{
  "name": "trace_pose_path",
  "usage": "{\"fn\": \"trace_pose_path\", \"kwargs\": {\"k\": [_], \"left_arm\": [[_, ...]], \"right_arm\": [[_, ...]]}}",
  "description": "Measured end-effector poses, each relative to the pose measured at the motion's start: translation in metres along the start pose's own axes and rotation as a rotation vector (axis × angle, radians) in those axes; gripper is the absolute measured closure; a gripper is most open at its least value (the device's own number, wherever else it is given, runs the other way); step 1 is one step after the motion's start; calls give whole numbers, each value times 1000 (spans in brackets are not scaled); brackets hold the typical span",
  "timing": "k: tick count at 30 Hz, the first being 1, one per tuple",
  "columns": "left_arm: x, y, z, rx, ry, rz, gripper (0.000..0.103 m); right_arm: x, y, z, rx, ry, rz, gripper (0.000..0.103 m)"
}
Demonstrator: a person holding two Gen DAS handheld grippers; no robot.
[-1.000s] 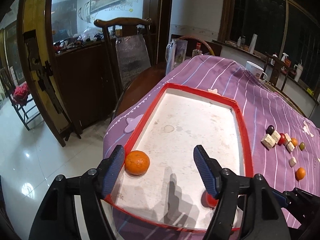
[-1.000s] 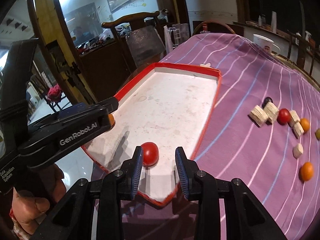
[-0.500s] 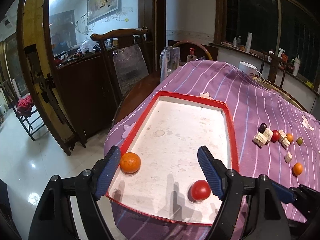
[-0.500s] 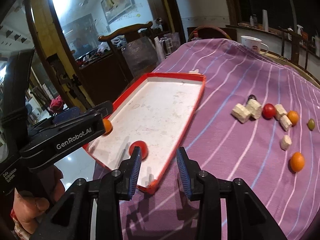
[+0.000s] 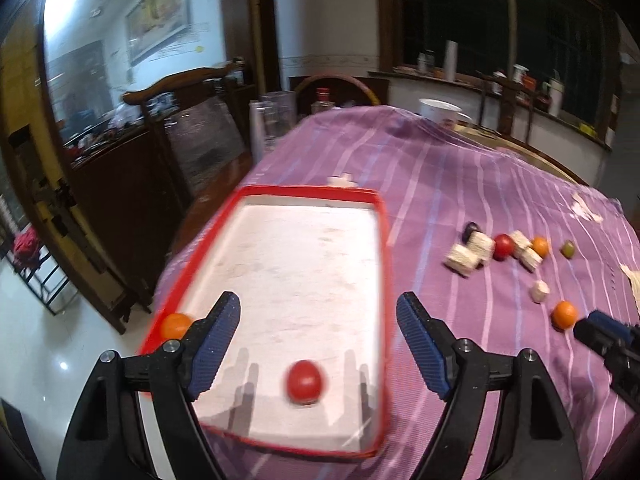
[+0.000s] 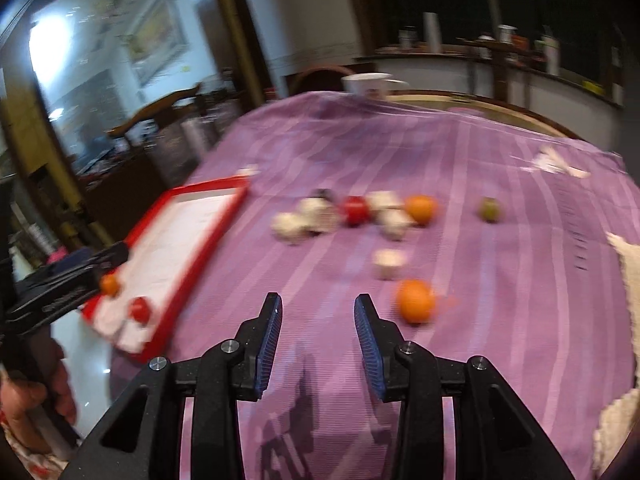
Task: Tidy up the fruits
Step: 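Grasp another orange with the right tool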
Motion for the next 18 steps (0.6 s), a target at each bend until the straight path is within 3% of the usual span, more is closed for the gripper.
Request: {"fn": "trace_pose_path", "kwargs": {"k": [7, 18], "left_arm": [[-67, 13, -37, 129, 141, -100, 22], [-105, -9, -99, 181, 113, -131, 22]], "right_arm": [[-43, 3, -18, 49, 47, -66, 62], [-49, -4, -47, 85, 97, -15, 60]]}}
Point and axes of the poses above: each gripper's, at about its wrist camera, not at the fingertips, and z roughly against the way its jaws point, x to its left, y to its underside, the point moved 5 cm from there along -z, roughly the way its jaws point, and after that the axes turned 6 degrees about z, right-handed, at the moved point
